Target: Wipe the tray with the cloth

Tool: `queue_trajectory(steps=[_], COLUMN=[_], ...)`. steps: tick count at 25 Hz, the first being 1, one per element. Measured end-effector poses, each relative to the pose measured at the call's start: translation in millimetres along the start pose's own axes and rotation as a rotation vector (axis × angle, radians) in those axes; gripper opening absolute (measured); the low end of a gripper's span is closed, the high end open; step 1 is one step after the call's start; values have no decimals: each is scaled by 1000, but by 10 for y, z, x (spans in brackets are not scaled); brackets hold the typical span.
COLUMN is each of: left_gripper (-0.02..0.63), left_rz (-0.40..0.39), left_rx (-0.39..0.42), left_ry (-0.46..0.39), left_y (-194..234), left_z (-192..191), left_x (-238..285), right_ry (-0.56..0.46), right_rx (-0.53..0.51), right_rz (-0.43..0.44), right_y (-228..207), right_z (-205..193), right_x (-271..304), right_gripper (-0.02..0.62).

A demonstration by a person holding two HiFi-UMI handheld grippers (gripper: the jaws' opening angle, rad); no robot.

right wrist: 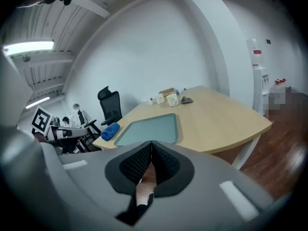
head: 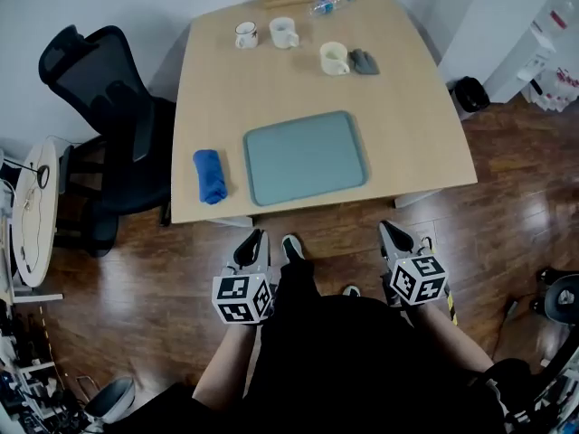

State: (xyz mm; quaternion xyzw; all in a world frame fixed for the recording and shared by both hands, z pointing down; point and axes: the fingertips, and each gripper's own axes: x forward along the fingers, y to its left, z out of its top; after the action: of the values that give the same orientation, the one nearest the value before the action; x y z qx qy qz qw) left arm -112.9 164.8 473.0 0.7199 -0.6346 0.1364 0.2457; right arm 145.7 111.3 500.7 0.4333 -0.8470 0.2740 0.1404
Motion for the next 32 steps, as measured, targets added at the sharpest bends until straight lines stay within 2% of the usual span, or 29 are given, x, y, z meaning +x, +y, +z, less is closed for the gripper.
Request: queue_trajectory(steps=[5, 8, 11, 14, 16, 19, 23, 26, 29, 32], left_gripper=[52, 62, 94, 118, 121, 123, 96, 39, 28, 31], left_rz=[-78, -99, -73, -12, 24, 57, 43, 53, 103, 98], left_rx=[-15, -28, -38, -89, -116, -114, -135, -116, -117, -84], left_ry=[67, 151, 237, 317, 359, 435, 533, 537, 537, 563], left_y=[310, 564, 825, 1004, 1083, 1154, 1111, 1143, 1266, 1294], left_z=[95, 13, -97, -239, -311, -422, -577, -542, -489, -478], left_x=[613, 901, 1121, 1272, 1360, 1453, 1487, 1541, 1603, 1655], right_ry=[73, 157, 242, 321, 367, 420, 464, 427, 423, 425], right_rx=[16, 51, 4, -63, -75, -67, -34, 7, 46, 76], right_rz=[-84, -143, -211, -253, -253, -215, -191, -163, -153, -151], right_y=[-154, -343, -628, -912, -1042, -1086, -1087, -1008, -938, -900], right_z=[279, 305, 315, 276, 200, 76, -101, -94, -133, -161], right_x=[614, 957, 1240, 1461, 1601, 1817, 1903, 1929, 1907, 1902], right_gripper=[11, 68, 115, 119, 118, 118, 95, 69, 52, 41])
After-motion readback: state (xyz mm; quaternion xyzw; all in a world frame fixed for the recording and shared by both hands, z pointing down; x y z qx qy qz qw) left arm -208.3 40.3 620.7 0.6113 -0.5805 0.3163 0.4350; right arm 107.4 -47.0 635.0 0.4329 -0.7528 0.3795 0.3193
